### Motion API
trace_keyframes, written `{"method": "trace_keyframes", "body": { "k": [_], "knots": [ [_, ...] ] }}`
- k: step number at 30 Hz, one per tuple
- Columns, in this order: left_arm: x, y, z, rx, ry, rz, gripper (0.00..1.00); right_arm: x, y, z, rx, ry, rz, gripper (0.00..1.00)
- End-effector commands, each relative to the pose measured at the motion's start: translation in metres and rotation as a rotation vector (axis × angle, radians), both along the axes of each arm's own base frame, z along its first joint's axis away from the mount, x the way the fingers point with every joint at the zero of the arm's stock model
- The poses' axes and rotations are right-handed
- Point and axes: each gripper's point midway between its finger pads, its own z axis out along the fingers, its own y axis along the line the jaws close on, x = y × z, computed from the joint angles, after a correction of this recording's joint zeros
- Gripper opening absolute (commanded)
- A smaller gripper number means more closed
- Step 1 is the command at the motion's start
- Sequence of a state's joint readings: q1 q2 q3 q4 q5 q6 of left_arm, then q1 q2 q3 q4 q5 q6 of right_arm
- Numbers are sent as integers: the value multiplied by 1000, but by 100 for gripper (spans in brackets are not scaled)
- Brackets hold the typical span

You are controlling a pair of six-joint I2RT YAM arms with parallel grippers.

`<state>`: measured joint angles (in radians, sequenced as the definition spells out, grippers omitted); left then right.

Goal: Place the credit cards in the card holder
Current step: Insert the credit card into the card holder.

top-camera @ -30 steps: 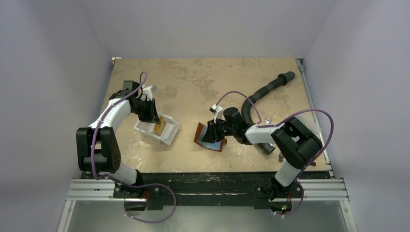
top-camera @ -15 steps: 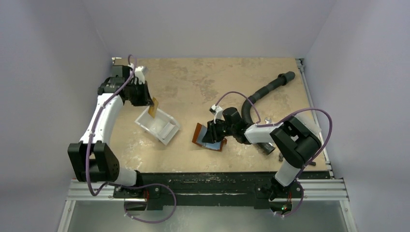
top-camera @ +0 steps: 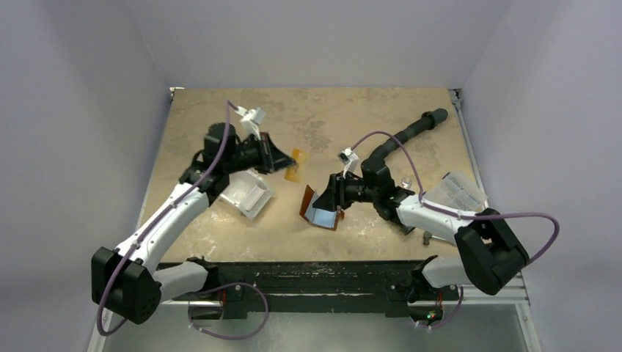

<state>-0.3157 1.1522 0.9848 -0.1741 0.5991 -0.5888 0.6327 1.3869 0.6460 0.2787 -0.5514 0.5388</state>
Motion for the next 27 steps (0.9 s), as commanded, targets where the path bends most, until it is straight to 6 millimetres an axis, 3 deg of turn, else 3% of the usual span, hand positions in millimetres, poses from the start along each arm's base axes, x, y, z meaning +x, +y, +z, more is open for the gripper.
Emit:
{"method": "trace_keyframes", "body": {
  "k": [1,6,10,12,15,20,27],
  "knots": [
    [-25,-62,15,-156,-71,-97,0,-11,-15,-3,19,53,-53,55],
    [-49,-118,-46,-2,7,-181,0,-10,-33,-30,-60,50,-104,49],
    [-51,-127,-91,152,41,-190,0,-5,-40,-43,-87,24,-117,32],
    [-52,-125,-122,232,104,-206,0,-1,-44,-51,-114,21,-127,24],
    [-55,-122,-148,322,147,-247,0,4,-50,-63,-144,29,-139,18],
    [-52,-113,-175,430,178,-249,0,10,-46,-78,-167,45,-106,12],
    [-44,-94,-195,520,211,-182,0,15,-42,-85,-176,39,-85,11]
  ]
}}
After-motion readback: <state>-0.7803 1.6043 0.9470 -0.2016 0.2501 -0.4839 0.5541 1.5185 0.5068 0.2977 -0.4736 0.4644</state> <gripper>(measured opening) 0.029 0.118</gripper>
